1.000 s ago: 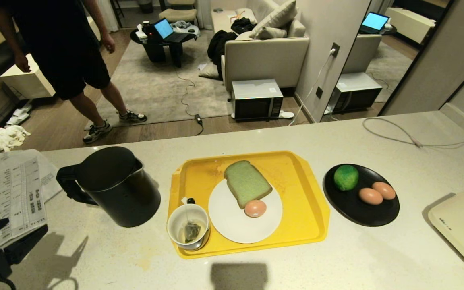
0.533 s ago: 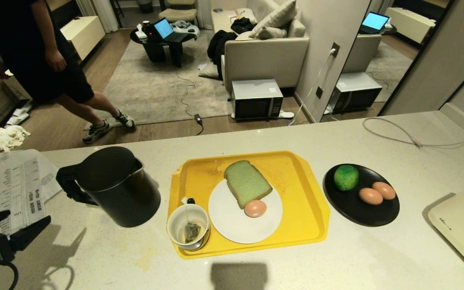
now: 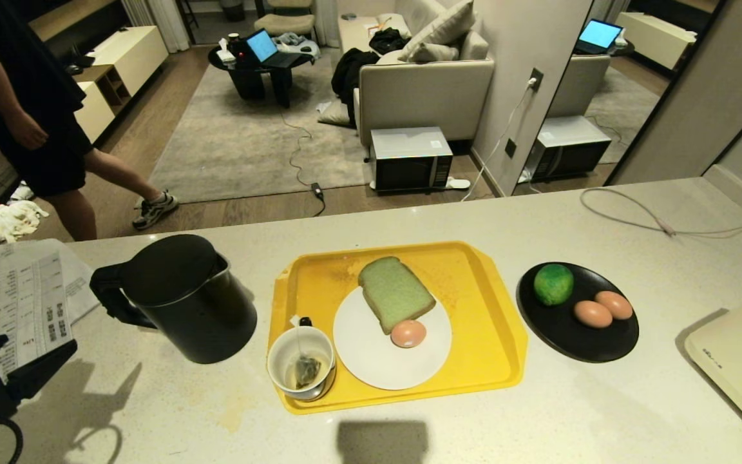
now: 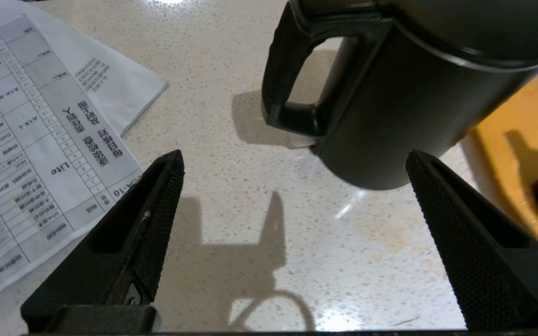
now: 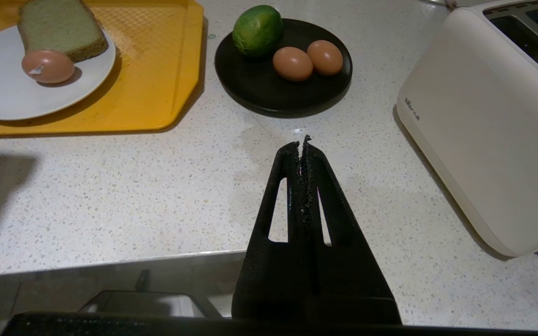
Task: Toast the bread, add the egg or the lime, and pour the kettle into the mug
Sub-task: Pick up the kettle
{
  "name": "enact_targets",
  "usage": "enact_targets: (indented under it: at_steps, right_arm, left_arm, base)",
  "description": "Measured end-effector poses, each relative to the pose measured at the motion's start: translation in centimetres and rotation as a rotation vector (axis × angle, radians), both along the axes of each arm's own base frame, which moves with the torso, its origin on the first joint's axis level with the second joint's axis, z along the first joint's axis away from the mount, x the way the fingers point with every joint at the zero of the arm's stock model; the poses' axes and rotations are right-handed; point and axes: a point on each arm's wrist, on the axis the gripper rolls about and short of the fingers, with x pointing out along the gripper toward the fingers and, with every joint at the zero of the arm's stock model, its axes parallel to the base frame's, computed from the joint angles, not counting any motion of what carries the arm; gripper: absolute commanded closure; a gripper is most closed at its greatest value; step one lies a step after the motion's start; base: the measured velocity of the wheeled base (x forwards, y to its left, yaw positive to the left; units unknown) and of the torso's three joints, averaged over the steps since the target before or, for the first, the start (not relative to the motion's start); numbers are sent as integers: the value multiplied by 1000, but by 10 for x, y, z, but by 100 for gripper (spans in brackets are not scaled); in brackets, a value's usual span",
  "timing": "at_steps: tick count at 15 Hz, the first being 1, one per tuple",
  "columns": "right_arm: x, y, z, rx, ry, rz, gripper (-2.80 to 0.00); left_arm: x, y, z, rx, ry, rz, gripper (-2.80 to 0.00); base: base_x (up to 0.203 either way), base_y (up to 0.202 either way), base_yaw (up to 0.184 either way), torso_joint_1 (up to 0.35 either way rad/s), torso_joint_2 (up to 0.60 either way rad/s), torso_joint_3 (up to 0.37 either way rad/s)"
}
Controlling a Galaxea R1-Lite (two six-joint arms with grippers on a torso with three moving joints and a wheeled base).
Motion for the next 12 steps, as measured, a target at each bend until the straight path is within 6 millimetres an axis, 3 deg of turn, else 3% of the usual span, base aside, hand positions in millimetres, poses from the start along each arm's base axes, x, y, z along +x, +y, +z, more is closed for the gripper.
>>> enact_targets:
  at_steps: [4,12]
  right_arm:
    - [0,0,0,0,1,0,0]
    - [0,0,0,0,1,0,0]
  left_arm:
    - [-16,-12,5,-17,-29,15,-280]
    - [-23,-19,9,24,-63,9,-280]
  base:
    - [0,0,0,0,0,0]
    - [0,0,0,0,0,0]
